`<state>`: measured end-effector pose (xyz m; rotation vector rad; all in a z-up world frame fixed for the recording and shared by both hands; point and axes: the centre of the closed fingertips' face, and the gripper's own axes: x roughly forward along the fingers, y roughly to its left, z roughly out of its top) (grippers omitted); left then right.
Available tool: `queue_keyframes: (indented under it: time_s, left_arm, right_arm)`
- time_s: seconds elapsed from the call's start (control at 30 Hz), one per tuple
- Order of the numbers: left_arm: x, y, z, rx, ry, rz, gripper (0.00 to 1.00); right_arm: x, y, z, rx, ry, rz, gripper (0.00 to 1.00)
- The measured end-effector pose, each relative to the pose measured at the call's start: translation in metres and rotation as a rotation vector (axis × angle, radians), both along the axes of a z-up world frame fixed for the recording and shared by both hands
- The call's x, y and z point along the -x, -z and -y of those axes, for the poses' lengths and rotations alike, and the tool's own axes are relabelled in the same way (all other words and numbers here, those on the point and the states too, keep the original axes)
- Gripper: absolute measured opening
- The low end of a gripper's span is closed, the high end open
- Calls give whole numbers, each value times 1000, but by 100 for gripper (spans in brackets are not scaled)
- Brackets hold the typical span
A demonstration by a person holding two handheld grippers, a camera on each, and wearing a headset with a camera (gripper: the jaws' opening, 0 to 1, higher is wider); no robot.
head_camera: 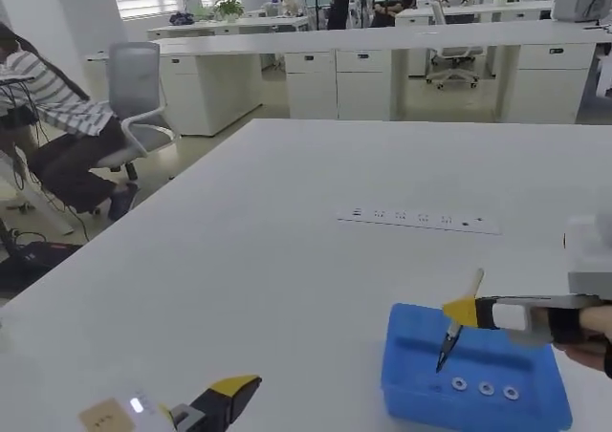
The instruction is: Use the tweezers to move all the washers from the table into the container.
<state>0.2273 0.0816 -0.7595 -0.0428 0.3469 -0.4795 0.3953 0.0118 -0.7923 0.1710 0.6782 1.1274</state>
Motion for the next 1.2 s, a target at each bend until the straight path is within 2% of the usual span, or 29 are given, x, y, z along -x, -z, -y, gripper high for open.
queue_keyframes:
  time_s: [0.37,0.7,0.97,1.03,1.2]
  left_arm:
    - [0,3,0,-11,4,-9,87]
    - [1,3,0,-9,5,-9,87]
    - [1,4,1,-13,8,-13,87]
    - [1,4,1,-9,8,-12,87]
    - [1,4,1,-12,7,-10,87]
  right_arm:
    - [-3,8,2,23,5,4,2]
    - [0,5,0,24,-2,21,2]
    - [7,-5,-2,30,-30,79,2]
    - [10,-11,-4,25,-44,120,2]
    - [22,-24,-6,26,-75,177,2]
